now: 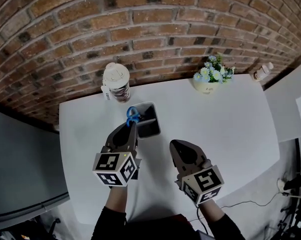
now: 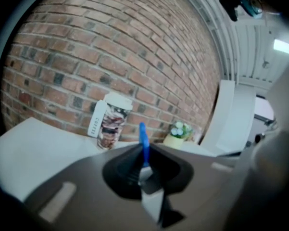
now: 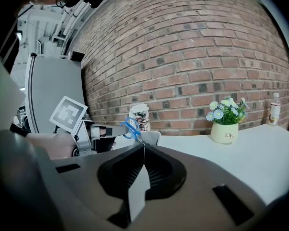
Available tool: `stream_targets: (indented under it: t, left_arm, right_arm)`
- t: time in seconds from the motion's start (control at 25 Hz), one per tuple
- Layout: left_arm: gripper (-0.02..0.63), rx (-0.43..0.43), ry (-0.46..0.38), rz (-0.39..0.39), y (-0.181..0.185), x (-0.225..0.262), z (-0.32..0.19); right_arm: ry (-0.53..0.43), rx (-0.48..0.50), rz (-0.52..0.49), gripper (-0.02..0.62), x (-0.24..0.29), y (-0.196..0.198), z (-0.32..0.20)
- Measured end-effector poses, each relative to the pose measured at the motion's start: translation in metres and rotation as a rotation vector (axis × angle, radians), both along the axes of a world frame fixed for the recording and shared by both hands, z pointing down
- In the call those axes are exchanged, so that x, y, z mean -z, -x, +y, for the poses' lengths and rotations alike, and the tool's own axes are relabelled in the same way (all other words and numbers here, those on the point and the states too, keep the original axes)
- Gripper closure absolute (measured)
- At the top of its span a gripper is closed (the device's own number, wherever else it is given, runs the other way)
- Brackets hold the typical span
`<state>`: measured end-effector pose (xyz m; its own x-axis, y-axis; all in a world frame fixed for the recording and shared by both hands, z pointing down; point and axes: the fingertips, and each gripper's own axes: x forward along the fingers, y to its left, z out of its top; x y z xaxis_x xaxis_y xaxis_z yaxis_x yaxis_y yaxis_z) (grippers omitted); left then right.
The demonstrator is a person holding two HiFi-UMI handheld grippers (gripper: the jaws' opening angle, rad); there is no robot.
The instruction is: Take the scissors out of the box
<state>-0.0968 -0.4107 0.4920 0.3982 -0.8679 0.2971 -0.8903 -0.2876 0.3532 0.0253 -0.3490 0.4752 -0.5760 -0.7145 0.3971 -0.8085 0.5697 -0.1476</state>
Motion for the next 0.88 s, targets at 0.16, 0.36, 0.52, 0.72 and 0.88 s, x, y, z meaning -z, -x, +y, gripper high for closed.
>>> stream_targets:
  t: [0.16,0.36,0.52,0.72,0.88]
  left_arm:
    - [0.577,0.009,-0.049,0.003,-0.002,0.019,0.008]
    - [0.577,0.011,-0.104,-0.004,-0.003,0.042,0.021]
    - [0.577,0.014,-0.137,-0.014,-0.005,0.058,0.034]
    - [0.577,0.013,-0.167,-0.026,-0.010,0.075,0.054]
    - [0.577,0.010,-0.186,-0.036,-0.013,0.088,0.066]
  right_arm:
    - [-0.031,-0.010,-0.002,0.587,0.012,-0.005,0.007]
    - [-0.065,-0.018,-0.011,0.586,0.026,-0.011,0.017]
    - [-0.093,-0.018,-0.020,0.586,0.037,-0.016,0.027]
    - [-0.073,-0.013,0.001,0.586,0.048,-0.023,0.046]
    - [-0.113,-0.010,-0.014,0.586,0.058,-0.029,0.054]
